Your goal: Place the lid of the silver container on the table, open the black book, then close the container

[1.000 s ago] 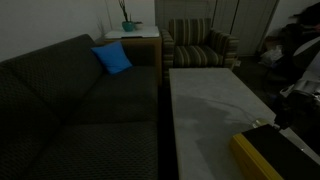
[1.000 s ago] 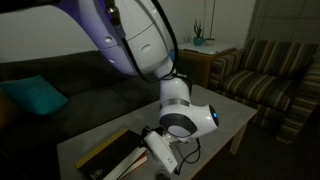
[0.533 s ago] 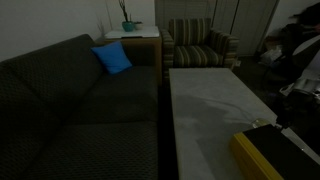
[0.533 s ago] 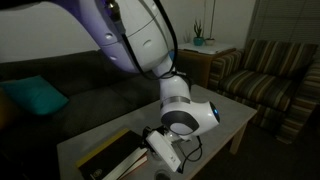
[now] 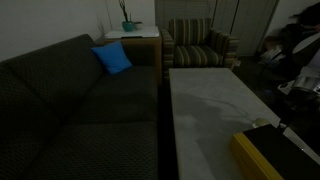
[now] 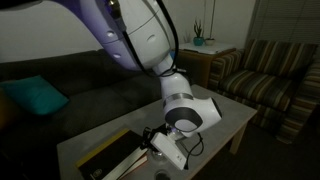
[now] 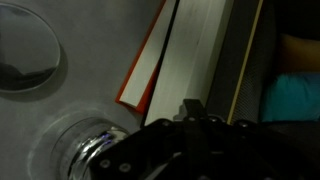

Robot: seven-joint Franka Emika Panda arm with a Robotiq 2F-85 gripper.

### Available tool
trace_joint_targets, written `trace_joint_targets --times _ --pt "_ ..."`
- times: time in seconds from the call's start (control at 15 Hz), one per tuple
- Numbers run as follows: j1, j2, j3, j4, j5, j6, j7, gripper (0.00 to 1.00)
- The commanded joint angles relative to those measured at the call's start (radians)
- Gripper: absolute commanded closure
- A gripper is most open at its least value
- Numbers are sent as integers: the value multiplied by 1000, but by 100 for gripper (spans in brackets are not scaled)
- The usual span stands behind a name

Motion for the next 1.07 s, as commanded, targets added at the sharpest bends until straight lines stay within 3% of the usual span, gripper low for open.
trace_joint_targets --times 0.0,0.4,1.0 --pt "-22 10 16 27 -20 -65 -94 100" --pt "-32 15 25 35 -7 -128 -235 100" --pt "-27 16 36 45 2 -187 -282 100"
